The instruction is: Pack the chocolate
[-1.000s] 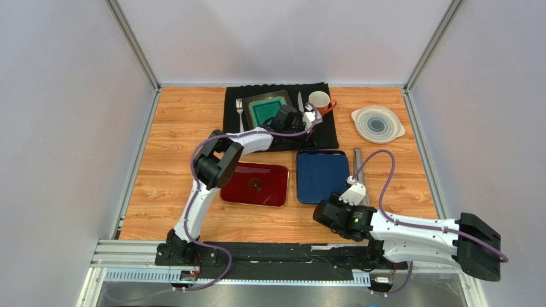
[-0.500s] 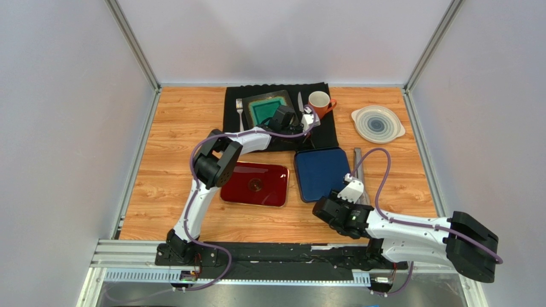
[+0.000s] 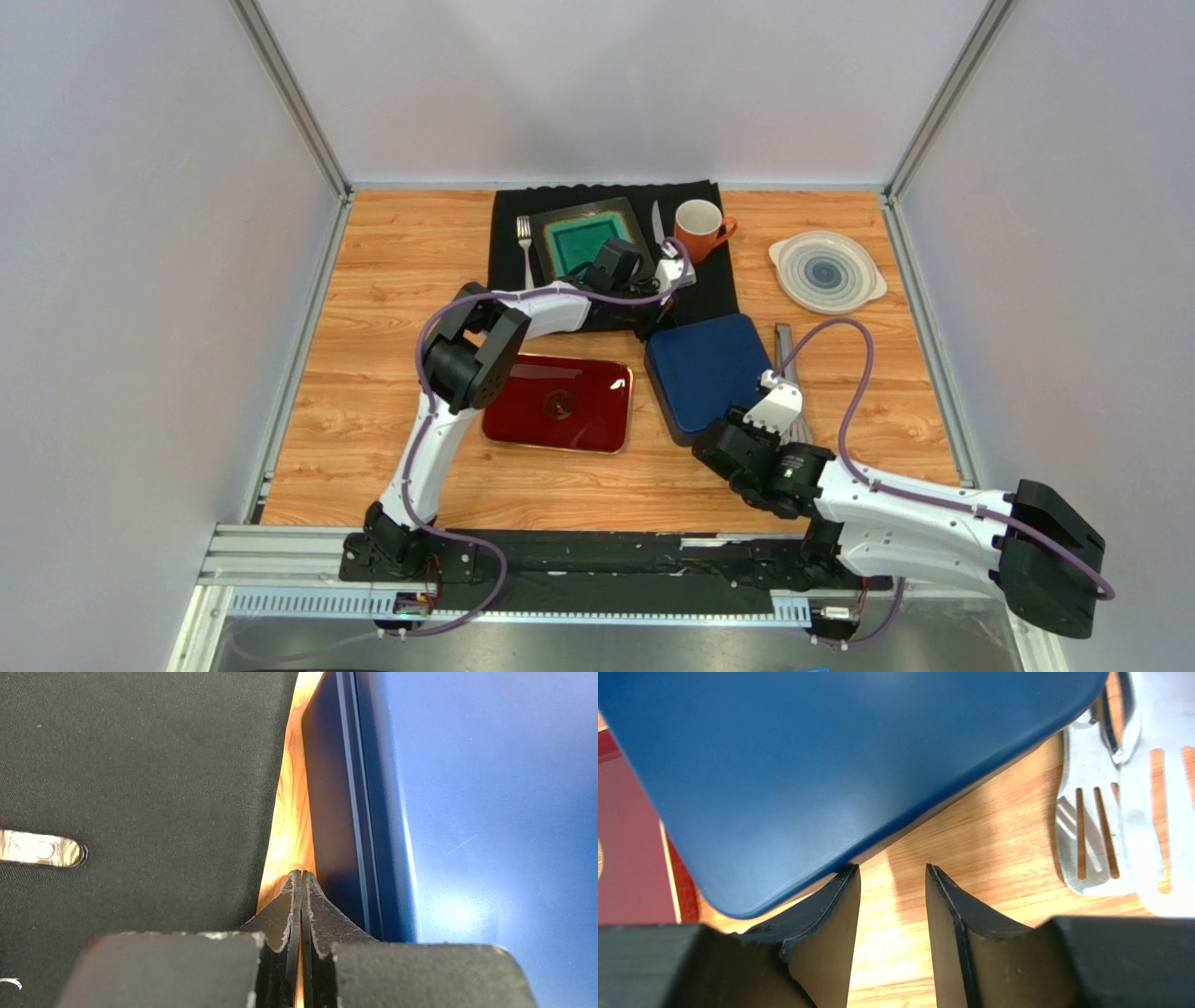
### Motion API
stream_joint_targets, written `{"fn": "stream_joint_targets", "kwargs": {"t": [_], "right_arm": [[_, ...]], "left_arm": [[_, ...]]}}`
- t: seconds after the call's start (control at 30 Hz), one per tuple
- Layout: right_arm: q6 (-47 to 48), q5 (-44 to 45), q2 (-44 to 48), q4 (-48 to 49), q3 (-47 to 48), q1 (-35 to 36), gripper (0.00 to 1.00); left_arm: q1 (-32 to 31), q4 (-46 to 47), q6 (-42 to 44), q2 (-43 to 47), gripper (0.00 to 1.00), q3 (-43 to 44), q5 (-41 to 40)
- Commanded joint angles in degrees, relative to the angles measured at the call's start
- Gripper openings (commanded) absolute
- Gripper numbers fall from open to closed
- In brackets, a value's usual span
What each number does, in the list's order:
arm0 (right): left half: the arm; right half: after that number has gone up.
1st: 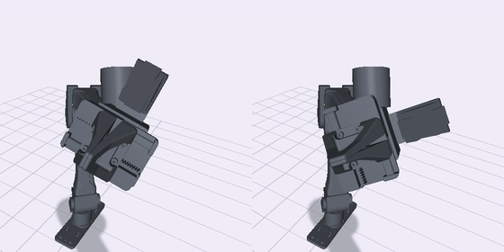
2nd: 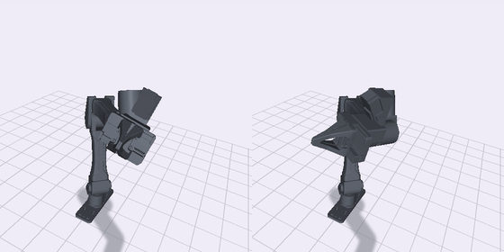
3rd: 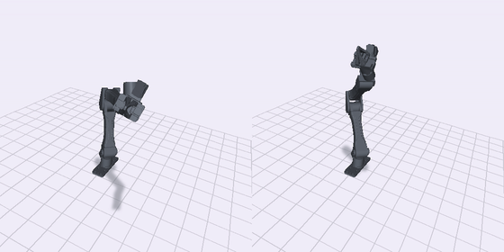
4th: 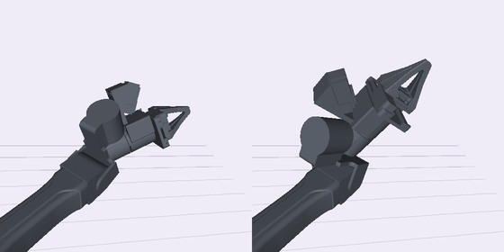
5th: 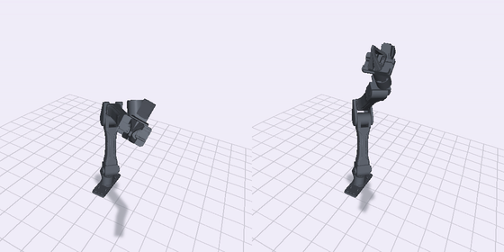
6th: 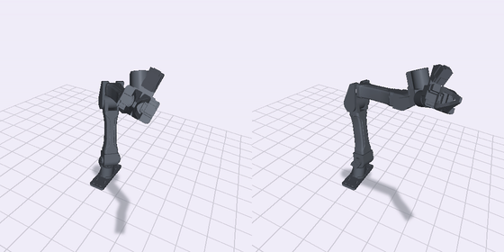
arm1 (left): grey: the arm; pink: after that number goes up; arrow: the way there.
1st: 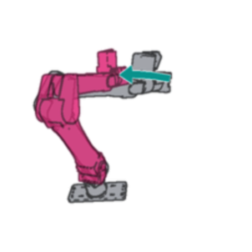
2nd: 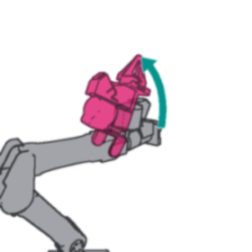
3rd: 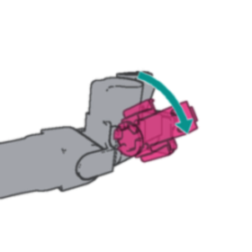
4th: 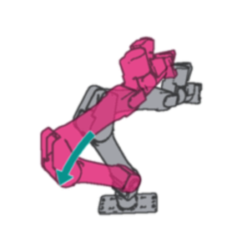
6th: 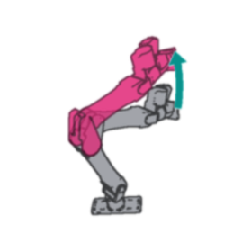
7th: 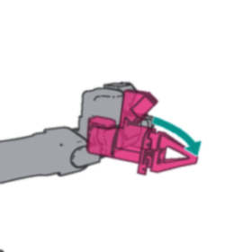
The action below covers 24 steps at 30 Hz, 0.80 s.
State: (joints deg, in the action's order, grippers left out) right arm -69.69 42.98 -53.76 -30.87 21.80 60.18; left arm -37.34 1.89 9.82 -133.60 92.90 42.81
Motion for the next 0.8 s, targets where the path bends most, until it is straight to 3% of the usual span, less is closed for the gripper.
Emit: {"fn": "stream_joint_targets", "kwargs": {"t": [0.0, 0.23, 0.4, 0.43, 0.5, 0.53, 0.57, 0.63, 0.77], "right_arm": [[-0.4, -0.3, 1.6, -1.7, 3.3, 0.1, 0.42], [-3.1, 0.3, 9.8, -11.4, 5.0, 3.7, 0.42], [-2.0, 1.6, 14.9, -18.9, 8.1, 5.0, 0.46], [-1.3, 1.6, 15.4, -19.3, 9.6, 5.1, 0.49], [2.0, 2.1, 16.5, -20.6, 11.4, 5.1, 0.63], [3.2, 2.7, 16.4, -20.9, 13.5, 5.1, 0.85], [4.6, 3.2, 15.9, -21.5, 14.6, 5.1, 0.97], [8.7, 4.7, 15.1, -22.6, 18.9, 5.2, 1.0], [16.2, 8.6, 12.1, -23.0, 26.7, 5.1, 1.0]], "left_arm": [[1.0, -0.1, 1.2, 4.7, 0.0, -0.2, 1.5], [3.6, 0.0, -2.0, 7.8, 0.01, 0.2, -0.7], [5.0, -4.3, -2.6, 11.7, 0.11, 0.7, -5.0], [5.3, -5.0, -2.7, 13.3, 0.17, 0.8, -5.5], [6.0, -6.8, -3.7, 16.1, 0.19, 0.5, -6.5], [6.3, -7.5, -4.3, 17.2, 0.22, 0.5, -6.7], [6.9, -8.1, -4.9, 18.3, 0.26, 0.5, -6.9], [7.5, -11.8, -6.0, 22.0, 0.36, 0.4, -7.7], [8.5, -23.8, -4.8, 28.7, 0.46, -0.5, -10.8]]}}
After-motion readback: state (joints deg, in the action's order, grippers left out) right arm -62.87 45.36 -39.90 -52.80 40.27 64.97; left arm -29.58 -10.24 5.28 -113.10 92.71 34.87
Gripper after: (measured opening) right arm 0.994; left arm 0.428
